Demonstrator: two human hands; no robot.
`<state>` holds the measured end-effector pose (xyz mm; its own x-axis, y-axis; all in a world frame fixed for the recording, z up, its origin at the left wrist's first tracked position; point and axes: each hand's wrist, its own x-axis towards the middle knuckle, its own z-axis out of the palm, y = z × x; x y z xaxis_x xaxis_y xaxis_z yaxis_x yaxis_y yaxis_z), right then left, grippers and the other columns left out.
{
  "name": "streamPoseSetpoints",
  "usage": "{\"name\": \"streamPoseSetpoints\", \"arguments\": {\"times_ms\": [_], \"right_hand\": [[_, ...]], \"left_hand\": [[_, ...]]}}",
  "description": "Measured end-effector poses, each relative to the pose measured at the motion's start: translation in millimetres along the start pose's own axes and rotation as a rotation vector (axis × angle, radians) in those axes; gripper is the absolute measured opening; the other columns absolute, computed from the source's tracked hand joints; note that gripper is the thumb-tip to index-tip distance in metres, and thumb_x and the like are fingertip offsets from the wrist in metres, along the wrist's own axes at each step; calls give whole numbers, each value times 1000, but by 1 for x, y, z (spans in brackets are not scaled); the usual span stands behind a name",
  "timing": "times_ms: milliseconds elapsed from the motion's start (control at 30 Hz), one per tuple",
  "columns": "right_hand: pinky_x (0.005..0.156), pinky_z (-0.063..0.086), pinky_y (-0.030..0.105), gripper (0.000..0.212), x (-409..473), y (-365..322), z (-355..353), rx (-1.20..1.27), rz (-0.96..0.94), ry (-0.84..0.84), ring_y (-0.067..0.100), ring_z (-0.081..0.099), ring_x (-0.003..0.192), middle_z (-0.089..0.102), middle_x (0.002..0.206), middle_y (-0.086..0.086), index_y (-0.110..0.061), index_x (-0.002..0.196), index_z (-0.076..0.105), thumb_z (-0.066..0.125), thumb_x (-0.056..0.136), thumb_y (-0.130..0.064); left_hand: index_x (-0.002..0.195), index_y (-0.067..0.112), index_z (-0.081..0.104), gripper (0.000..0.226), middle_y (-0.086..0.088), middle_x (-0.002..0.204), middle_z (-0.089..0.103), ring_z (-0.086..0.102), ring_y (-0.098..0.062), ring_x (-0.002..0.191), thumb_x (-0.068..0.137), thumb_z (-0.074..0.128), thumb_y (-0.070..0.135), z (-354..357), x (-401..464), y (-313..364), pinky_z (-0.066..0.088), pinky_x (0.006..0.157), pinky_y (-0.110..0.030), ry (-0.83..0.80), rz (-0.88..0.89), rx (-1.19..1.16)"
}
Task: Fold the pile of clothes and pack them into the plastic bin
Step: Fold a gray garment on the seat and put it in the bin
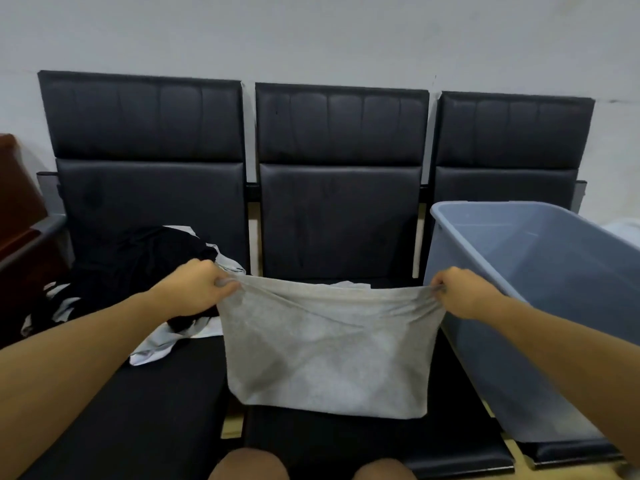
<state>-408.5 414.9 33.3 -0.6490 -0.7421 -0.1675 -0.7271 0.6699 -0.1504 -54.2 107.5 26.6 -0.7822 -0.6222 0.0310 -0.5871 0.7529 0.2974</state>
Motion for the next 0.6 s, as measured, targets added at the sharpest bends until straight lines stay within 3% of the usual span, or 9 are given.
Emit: {"name": "streamPoseSetpoints", "arguments": {"times_ms": [67, 233, 333, 400, 500, 600], "right_hand": [[74, 56, 45, 17, 29, -1, 9, -24, 42, -1, 28, 64, 77, 67, 90, 11, -11, 101, 64, 47, 102, -12], [77, 58, 46, 12, 106, -1, 43, -46, 84, -23, 28, 62, 82, 63, 93, 8, -18, 94, 57, 46, 100, -17], [71, 53, 40, 14, 151, 2, 69, -29, 119, -39, 31, 62, 85, 63, 94, 11, -16, 88, 57, 48, 98, -17], [75, 52, 37, 14, 177, 6, 91, -28, 125, -41, 32, 62, 92, 65, 100, 12, -15, 91, 60, 48, 98, -19], [91, 52, 39, 22, 208, 14, 128, -60, 137, -46, 33, 59, 105, 66, 112, 14, -14, 106, 66, 46, 98, -18], [96, 51, 41, 26, 228, 20, 152, -67, 161, -57, 35, 56, 112, 65, 116, 14, -14, 111, 67, 46, 97, -17]], "left_hand": [[55, 12, 51, 54, 2, 47, 47, 45, -11, 45, 99, 55, 43, 13, 25, -9, 41, 52, -26, 12, -46, -10], [55, 9, 47, 60, -4, 49, 48, 50, -22, 46, 100, 50, 49, 58, 89, -32, 46, 53, -37, 75, -167, -74], [53, 8, 46, 59, -3, 48, 50, 52, -21, 47, 100, 52, 45, 95, 123, -42, 44, 49, -33, 114, -224, -100], [55, 6, 53, 58, -5, 51, 54, 57, -21, 51, 99, 53, 43, 121, 144, -51, 48, 51, -34, 125, -254, -102], [48, 13, 45, 53, -9, 69, 52, 58, -31, 67, 96, 55, 33, 162, 167, -63, 46, 59, -36, 186, -210, -29], [45, 21, 41, 52, -18, 87, 57, 58, -40, 89, 93, 61, 26, 192, 181, -72, 48, 74, -42, 204, -187, 113]]}}
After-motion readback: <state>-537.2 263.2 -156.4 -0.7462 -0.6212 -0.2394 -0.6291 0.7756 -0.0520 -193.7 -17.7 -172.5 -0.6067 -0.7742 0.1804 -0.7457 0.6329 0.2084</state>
